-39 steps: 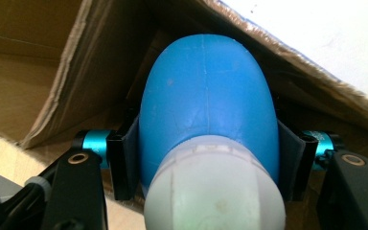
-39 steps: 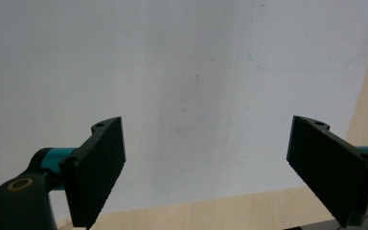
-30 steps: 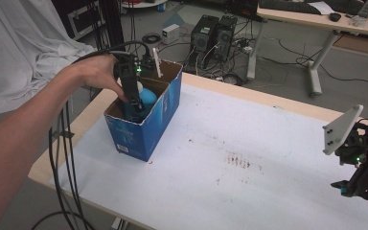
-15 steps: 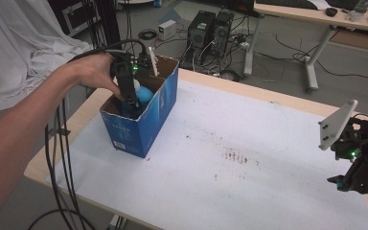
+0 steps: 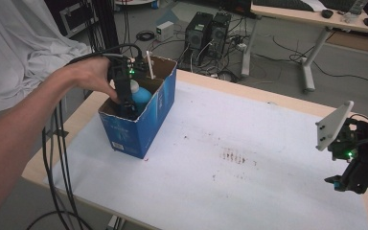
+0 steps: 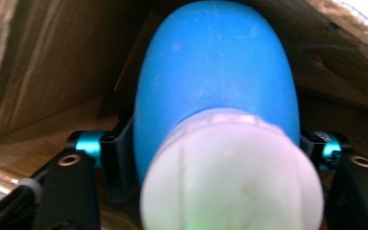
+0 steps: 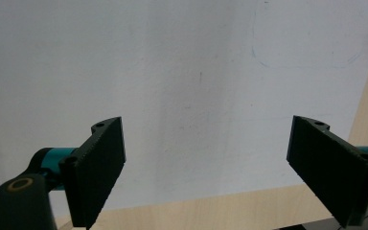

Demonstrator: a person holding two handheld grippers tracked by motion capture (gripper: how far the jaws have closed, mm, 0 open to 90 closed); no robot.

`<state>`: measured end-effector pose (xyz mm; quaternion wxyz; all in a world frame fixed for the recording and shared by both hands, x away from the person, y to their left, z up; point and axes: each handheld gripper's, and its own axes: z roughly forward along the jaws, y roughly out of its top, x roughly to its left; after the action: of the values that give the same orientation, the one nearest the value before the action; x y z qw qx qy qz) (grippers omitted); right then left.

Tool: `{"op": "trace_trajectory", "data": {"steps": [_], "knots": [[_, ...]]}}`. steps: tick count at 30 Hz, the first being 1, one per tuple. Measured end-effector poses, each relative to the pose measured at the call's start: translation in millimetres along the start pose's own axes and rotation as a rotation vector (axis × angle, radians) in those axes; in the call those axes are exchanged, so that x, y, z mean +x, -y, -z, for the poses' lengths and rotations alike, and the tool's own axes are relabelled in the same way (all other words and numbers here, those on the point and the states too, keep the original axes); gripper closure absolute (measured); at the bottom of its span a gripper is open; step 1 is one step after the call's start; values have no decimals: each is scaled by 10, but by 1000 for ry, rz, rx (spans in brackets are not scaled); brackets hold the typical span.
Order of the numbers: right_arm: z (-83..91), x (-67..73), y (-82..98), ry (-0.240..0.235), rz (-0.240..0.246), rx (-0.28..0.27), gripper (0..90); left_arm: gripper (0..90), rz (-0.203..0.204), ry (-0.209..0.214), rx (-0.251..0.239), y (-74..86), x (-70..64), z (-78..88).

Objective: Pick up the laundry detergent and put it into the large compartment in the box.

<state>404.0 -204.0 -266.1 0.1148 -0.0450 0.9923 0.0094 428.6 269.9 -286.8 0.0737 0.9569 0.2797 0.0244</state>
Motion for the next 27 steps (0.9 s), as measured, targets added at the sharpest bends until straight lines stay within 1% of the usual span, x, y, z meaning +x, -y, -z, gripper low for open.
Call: {"op": "trace_trajectory", "data": {"steps": [2, 4, 7, 8, 13, 16, 19, 24, 27], "knots": [[6, 4, 6, -1, -6, 0, 123, 320, 5, 6, -9, 6, 0, 21], [2, 6, 13, -4, -9, 4, 123, 300, 7, 0, -9, 11, 2, 35], [1, 1, 18, -5, -6, 5, 123, 289, 14, 8, -19, 17, 1, 46], [4, 1, 17, -6, -5, 5, 123, 269, 14, 10, -22, 16, -2, 46], [-6, 3, 5, -4, -3, 7, 123, 268, 18, 9, -24, 13, -6, 70], [-9, 3, -3, -7, -1, 7, 123, 254, 21, 0, -27, 14, -17, 115], [-9, -5, -4, -7, 0, 3, 123, 254, 14, -12, -23, 6, -29, 172], [-8, -1, -9, -6, -1, 5, 123, 236, 5, -34, -37, -25, -62, 276], [2, 6, -15, -7, -1, 6, 123, 236, -3, -43, -34, -43, -66, 323]]}}
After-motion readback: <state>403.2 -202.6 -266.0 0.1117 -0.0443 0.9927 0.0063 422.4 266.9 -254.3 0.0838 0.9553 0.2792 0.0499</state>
